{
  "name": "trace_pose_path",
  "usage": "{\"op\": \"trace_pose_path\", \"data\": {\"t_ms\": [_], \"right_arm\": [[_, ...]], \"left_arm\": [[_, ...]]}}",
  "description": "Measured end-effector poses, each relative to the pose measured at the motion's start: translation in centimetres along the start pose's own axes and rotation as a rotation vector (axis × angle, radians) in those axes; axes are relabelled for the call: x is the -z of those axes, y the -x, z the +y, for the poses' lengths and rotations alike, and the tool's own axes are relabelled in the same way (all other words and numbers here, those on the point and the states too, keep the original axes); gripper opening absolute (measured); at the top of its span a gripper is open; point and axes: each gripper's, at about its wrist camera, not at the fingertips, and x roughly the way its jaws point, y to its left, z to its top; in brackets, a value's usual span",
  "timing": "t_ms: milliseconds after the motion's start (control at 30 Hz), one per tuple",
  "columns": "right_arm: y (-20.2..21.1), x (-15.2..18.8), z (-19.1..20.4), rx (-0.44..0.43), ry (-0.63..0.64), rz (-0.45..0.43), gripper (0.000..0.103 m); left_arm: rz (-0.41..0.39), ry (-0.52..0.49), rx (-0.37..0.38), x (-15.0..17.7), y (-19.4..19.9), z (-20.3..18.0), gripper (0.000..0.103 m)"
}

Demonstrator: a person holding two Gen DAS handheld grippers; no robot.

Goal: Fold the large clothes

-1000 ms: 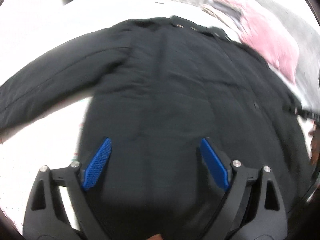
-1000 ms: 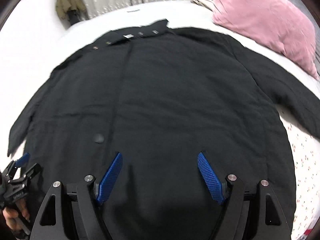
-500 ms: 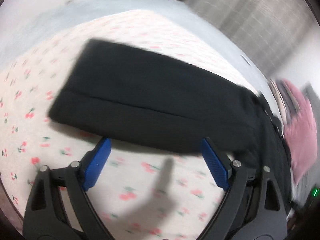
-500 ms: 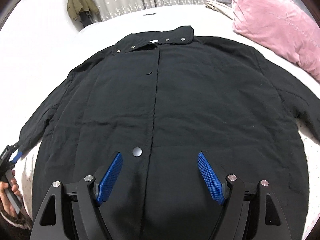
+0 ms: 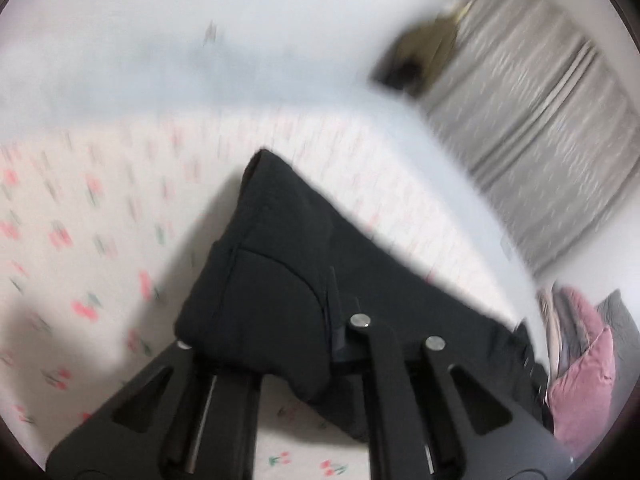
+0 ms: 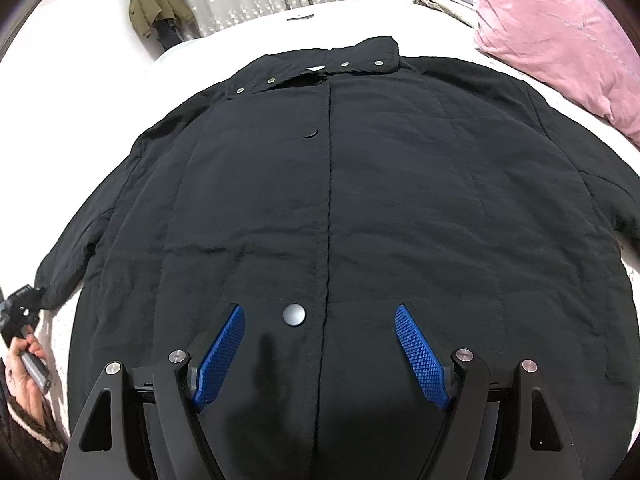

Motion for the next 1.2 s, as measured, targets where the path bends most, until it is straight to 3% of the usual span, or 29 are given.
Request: {"op": "trace_pose_path", "data": {"t_ms": [67,100,167,233,367,567,733,867,967,1200], "right_arm": [[-0.6,0.0,0.2,0.012,0.008,0.013,0.079],[-0.9,0.0,0.1,0.016,0.009,0.018,0.079],[-1.3,0.0,0.1,0.024,0.008,0.029,0.079],[-1.4,0.1,0.0,0.026,0.012,0.033,0.079],[-1.1,0.1,-0.1,0.031,0.043,0.031,0.079],[0.5,0.1,-2.4,0.024,-0.003,-0.004,0.079],[1.4,-0.5,-3.5,0.009,-0.044,-0.030,0.079],[2.2,-1.0,-4.2,-0.011,-0.079,-0.053,0.079],[2.7,-1.2,-4.7,-0.024,-0.096,-0.065,0.079],[2.7,-1.6,-5.9,-0.034,-0.133,-0.072,0.079]], "left_arm": [[-0.079,-0.037,-0.053,-0.5,0.9,0.2,0.010],[-0.060,-0.044,-0.092,-0.3,0.0,0.8,0.010],[0.073,0.006,-0.143,0.9,-3.3,3.3,0.010],[0.063,0.053,-0.114,1.4,-3.4,4.3,0.010],[-0.026,-0.062,-0.080,0.3,-0.6,0.7,0.009],[-0.159,-0.211,0.067,-2.2,4.6,-6.8,0.009],[-0.182,-0.327,0.220,-3.4,7.5,-14.0,0.009],[-0.134,-0.431,0.367,-1.7,8.5,-21.0,0.009],[-0.080,-0.485,0.449,-0.1,9.1,-24.1,0.009],[0.084,-0.613,0.589,7.7,8.9,-31.4,0.009]]}}
